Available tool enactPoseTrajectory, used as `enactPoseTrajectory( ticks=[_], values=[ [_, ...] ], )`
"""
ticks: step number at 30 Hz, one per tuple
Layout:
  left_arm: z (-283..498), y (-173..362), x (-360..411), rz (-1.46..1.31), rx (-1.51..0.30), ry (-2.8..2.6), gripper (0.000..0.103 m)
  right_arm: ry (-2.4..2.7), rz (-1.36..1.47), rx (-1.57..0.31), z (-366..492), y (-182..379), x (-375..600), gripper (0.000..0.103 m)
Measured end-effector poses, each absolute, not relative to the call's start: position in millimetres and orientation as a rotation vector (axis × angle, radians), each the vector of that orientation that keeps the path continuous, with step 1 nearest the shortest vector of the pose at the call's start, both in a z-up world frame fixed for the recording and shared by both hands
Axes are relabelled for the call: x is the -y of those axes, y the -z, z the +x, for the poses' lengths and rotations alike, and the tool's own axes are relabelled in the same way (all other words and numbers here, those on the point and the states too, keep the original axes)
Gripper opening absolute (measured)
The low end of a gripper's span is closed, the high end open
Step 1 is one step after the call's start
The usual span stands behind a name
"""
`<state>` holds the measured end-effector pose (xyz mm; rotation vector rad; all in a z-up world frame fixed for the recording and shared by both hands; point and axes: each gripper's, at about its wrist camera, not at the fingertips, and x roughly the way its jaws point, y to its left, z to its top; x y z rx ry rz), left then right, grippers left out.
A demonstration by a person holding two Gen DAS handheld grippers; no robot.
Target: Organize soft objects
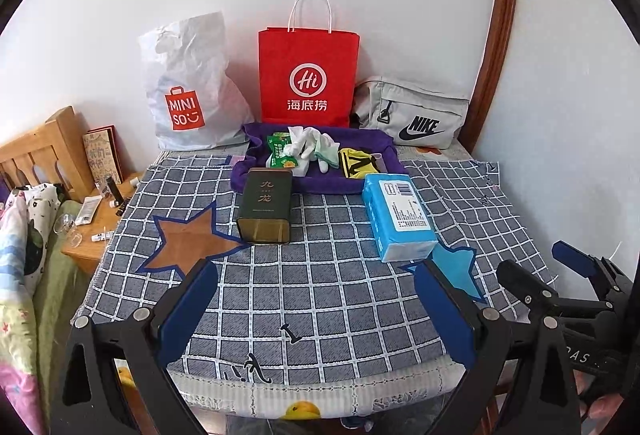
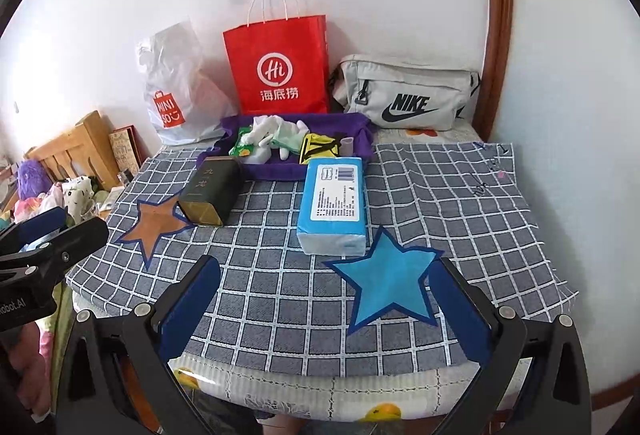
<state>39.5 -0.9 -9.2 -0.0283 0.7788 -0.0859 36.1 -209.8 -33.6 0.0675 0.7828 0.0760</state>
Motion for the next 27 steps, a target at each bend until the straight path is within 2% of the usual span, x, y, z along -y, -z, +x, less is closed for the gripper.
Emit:
enactPoseTrajectory(
  ticks=[27],
  values=[
    [26,1,-2,-0.033,-0.763,0.091,0.099,-0.079,0.060,-0.741,20,18,204,0.103]
  ],
)
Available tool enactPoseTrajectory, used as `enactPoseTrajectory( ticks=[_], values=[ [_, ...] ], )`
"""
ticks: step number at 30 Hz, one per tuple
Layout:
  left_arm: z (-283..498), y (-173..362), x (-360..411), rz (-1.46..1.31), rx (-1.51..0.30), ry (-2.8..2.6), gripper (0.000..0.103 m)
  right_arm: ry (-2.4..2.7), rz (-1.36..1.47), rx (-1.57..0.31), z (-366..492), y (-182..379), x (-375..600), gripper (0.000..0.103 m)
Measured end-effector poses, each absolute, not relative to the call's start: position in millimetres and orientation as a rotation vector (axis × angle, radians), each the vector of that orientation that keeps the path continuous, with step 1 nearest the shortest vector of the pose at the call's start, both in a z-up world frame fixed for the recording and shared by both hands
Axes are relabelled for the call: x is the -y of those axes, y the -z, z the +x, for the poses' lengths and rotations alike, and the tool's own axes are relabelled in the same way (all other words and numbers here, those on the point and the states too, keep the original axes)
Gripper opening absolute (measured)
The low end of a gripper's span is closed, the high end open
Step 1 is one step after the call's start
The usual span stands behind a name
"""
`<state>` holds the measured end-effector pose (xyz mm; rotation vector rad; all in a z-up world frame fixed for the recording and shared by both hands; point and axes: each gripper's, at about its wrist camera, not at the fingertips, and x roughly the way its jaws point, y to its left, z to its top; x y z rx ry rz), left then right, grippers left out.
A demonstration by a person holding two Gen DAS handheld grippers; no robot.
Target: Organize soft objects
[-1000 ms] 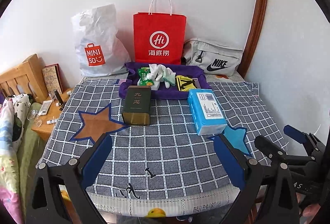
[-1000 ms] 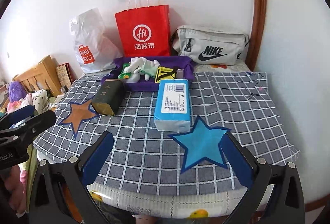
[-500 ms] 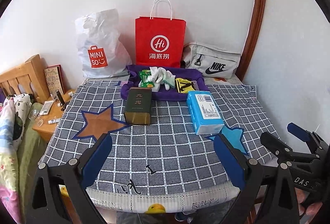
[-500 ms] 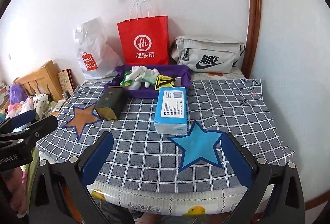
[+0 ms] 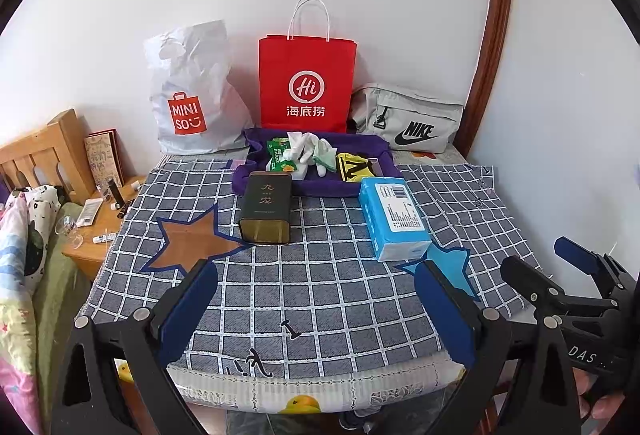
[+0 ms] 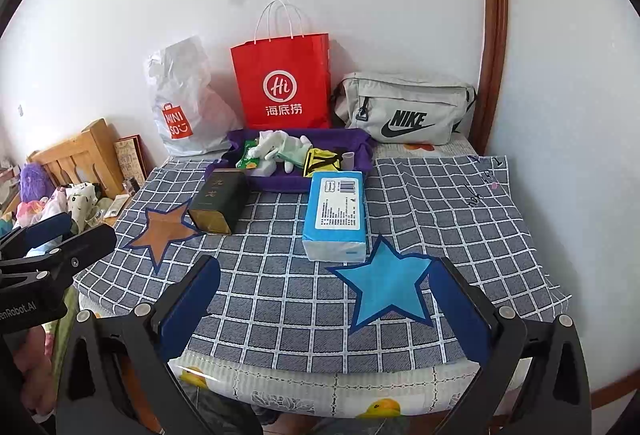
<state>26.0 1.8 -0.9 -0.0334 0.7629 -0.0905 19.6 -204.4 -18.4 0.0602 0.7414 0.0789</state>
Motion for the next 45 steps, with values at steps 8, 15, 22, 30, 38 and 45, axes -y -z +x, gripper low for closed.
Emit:
enactPoseTrajectory(
  ticks=[8,15,22,30,38,45],
  values=[
    [26.5,0.1,0.5,-0.033,-0.763,0.094,0.099,-0.080,0.060,-0.739,19.2,17.1,203.4,0.103],
    [26.1,-0.3,2.1,-0.032,-0.762,0.092,0.099,-0.079,0.059,-0.736,19.0,15.1,201.3,0.103],
    [26.7,-0.5,3.9,-0.031,-0.766,0.094,0.100,-0.079,0.061,-0.736,18.0,13.9,201.1,0.103],
    [26.5,-0.7,3.7,-0.032,-0.765,0.095,0.099,-0.080,0.063,-0.735,17.8,12.9,200.4,0.103],
    [26.6,0.0,2.9,-0.032,-0.766,0.093,0.100,-0.078,0.060,-0.734,16.5,12.6,200.9,0.103],
    [26.5,1.1,3.7,-0.034,-0.767,0.097,0.099,-0.080,0.060,-0.731,16.2,11.4,199.2,0.103]
  ],
)
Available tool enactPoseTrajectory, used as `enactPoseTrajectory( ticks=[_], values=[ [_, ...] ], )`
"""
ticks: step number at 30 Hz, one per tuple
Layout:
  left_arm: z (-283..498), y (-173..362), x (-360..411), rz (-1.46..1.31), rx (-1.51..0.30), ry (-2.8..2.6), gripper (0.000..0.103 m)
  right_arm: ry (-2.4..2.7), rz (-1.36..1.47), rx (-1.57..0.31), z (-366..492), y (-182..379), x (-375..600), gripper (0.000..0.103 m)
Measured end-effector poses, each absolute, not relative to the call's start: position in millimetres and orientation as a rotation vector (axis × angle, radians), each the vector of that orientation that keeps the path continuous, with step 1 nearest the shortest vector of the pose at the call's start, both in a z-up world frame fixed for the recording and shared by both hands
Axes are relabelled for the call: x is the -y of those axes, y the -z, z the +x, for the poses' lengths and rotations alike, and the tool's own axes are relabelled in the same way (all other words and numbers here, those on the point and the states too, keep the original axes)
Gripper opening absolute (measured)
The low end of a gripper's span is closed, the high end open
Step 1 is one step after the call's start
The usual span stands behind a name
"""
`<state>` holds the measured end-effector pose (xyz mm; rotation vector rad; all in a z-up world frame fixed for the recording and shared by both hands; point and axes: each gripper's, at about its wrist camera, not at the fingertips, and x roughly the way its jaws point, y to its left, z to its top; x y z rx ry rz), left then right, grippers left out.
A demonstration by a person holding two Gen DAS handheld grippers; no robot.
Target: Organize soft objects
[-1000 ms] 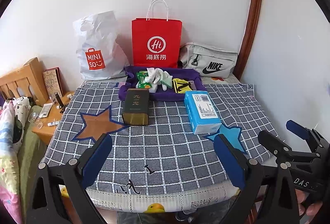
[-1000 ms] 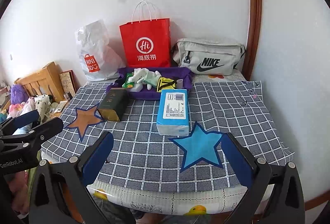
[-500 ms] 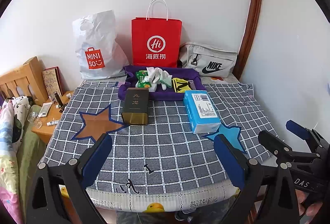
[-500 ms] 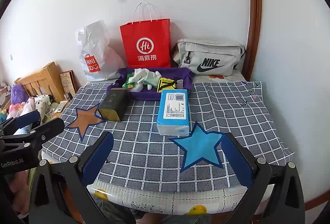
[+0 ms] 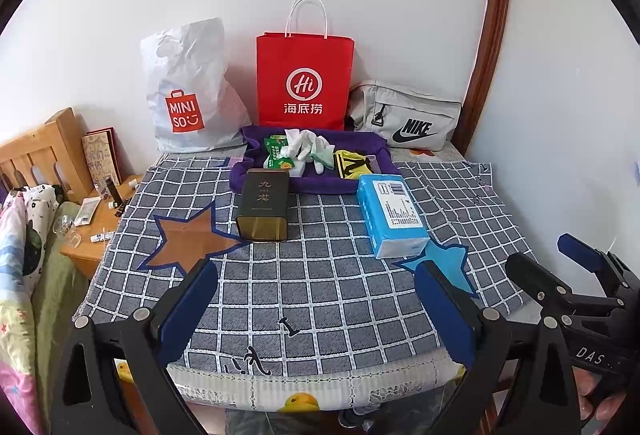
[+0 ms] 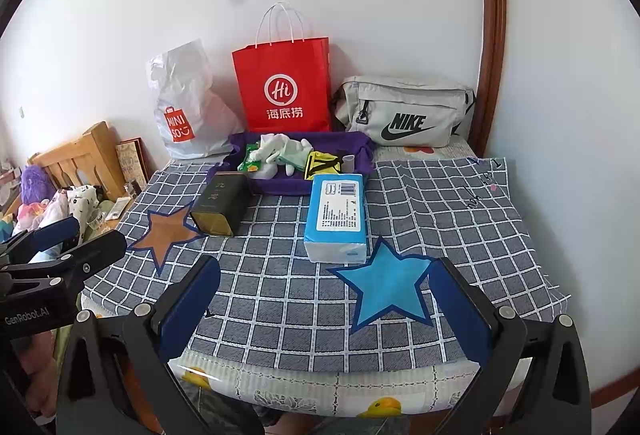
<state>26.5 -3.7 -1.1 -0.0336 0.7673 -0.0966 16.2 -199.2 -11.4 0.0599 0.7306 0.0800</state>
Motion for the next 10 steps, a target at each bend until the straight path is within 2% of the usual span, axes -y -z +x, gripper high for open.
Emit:
enactPoseTrajectory(
  ticks=[10],
  values=[
    [25.4,5.3,-1.2,-0.044,-0.761,0.094,0.100,-0.086,0.054,-0.716,9.3,9.7,196.8,0.103]
  ],
)
